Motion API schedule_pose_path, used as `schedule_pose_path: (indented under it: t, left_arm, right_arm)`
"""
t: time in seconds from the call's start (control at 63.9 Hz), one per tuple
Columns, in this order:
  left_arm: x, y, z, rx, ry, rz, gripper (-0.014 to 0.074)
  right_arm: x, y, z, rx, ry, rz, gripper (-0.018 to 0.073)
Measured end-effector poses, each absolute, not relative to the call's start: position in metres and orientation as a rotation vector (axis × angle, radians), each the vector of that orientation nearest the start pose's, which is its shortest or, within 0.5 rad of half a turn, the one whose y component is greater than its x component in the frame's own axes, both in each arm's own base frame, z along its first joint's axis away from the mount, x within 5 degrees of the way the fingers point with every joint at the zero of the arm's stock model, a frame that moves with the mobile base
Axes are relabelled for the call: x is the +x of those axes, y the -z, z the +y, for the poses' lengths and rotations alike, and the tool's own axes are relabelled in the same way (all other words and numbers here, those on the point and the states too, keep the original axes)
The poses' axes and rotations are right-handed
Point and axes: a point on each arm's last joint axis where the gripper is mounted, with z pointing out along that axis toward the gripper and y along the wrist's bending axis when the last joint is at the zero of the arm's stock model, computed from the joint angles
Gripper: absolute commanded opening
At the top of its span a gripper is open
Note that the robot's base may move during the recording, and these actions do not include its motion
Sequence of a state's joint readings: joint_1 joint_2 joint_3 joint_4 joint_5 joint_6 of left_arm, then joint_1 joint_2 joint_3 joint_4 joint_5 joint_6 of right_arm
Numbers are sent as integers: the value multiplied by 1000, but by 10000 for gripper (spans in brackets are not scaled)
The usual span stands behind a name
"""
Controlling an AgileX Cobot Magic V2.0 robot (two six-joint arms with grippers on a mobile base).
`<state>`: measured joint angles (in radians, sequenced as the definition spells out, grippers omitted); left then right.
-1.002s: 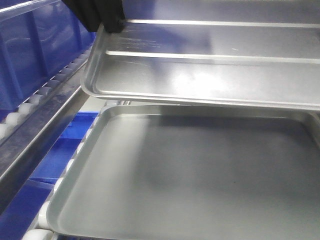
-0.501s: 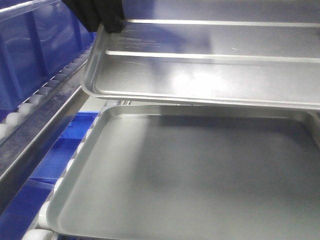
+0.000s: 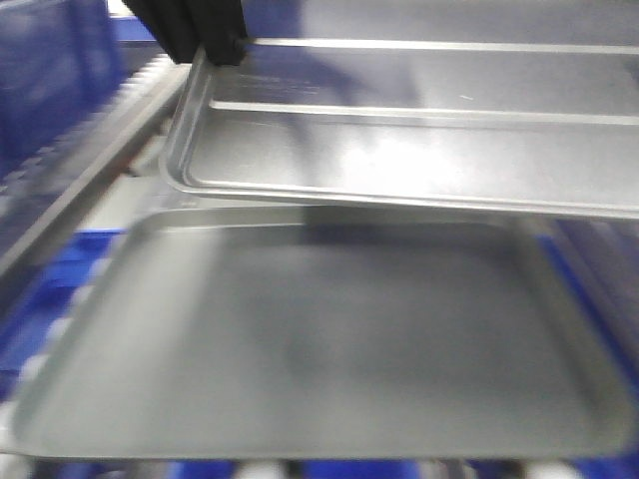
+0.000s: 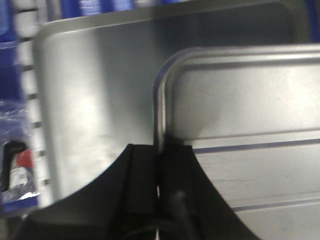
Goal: Grab silver tray and place in blue box
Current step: 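Hold the tray with both grippers while the base drives to the bins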
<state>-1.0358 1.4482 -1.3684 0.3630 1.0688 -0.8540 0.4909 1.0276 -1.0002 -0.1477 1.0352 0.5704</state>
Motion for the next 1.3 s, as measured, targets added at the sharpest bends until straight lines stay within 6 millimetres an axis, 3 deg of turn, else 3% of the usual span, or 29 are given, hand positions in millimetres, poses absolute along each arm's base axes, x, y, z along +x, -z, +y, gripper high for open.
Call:
schedule_pose_path:
  t: [1.299]
  left_arm:
    - [177,-358,-243,349,265,2521,-96]
  right_arm:
    - [171,-347,78,55,-229,2546,57]
